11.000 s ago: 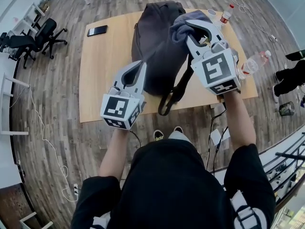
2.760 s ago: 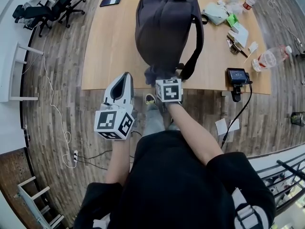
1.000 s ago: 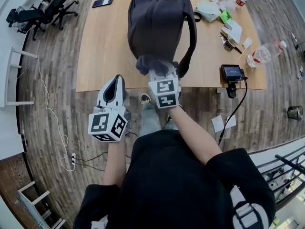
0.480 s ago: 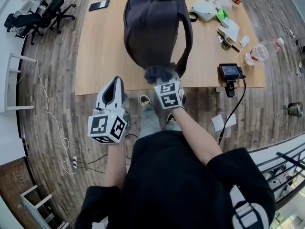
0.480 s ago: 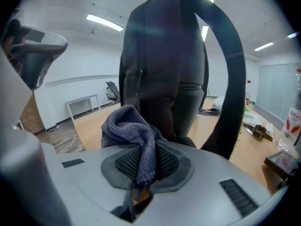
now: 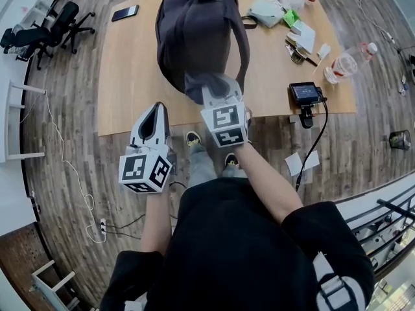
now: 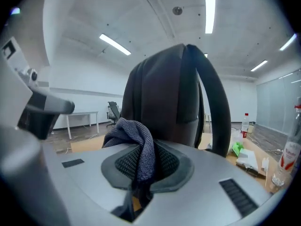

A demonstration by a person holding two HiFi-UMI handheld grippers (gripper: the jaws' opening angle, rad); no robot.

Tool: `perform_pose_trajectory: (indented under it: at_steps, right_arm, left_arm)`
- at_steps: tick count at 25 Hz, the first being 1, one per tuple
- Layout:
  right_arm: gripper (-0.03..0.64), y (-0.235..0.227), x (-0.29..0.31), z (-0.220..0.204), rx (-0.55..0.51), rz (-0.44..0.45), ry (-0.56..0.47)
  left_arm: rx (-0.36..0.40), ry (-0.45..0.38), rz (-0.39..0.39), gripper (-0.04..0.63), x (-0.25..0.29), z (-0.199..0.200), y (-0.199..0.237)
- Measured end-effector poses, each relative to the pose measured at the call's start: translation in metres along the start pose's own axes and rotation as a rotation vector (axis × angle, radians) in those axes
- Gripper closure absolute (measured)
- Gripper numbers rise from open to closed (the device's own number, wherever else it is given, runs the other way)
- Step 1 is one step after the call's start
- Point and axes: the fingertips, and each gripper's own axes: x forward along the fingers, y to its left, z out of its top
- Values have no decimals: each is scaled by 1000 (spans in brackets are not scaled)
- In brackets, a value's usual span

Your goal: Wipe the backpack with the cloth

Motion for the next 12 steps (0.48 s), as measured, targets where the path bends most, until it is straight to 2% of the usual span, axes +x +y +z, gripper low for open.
perform_pose_trajectory:
  at_steps: [6, 12]
  right_arm:
    - [569, -9, -20, 69, -1, 15, -160]
    - [569, -19, -54, 120, 21, 12, -292]
  left_arm:
    - [9, -11, -27, 578, 9, 5, -14]
    - [17, -22, -50, 578, 14, 11, -25]
